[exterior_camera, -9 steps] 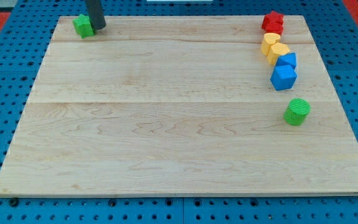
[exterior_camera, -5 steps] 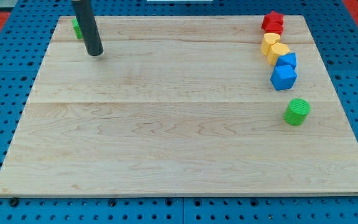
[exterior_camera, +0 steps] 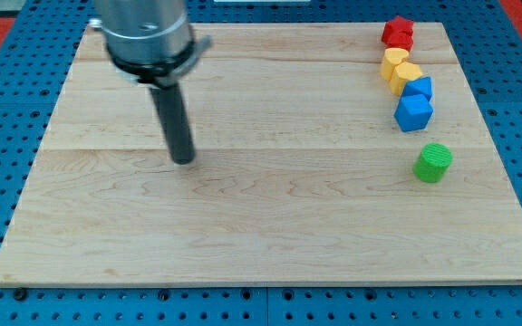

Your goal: Push the blue cube and blue triangle a bit right and up

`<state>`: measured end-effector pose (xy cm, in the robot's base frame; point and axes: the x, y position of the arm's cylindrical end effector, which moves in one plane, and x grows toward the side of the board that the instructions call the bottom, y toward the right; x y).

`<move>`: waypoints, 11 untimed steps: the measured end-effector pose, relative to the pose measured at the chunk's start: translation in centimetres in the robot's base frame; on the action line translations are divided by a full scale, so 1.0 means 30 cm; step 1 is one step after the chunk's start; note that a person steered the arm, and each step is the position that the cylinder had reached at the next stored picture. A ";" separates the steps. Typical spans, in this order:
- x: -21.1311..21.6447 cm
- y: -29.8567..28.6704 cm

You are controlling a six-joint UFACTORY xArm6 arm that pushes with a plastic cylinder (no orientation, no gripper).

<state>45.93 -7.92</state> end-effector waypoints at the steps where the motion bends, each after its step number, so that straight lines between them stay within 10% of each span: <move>1: -0.090 0.070; 5: -0.747 0.469; 8: -0.195 0.536; 11: -0.150 0.961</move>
<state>41.44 20.90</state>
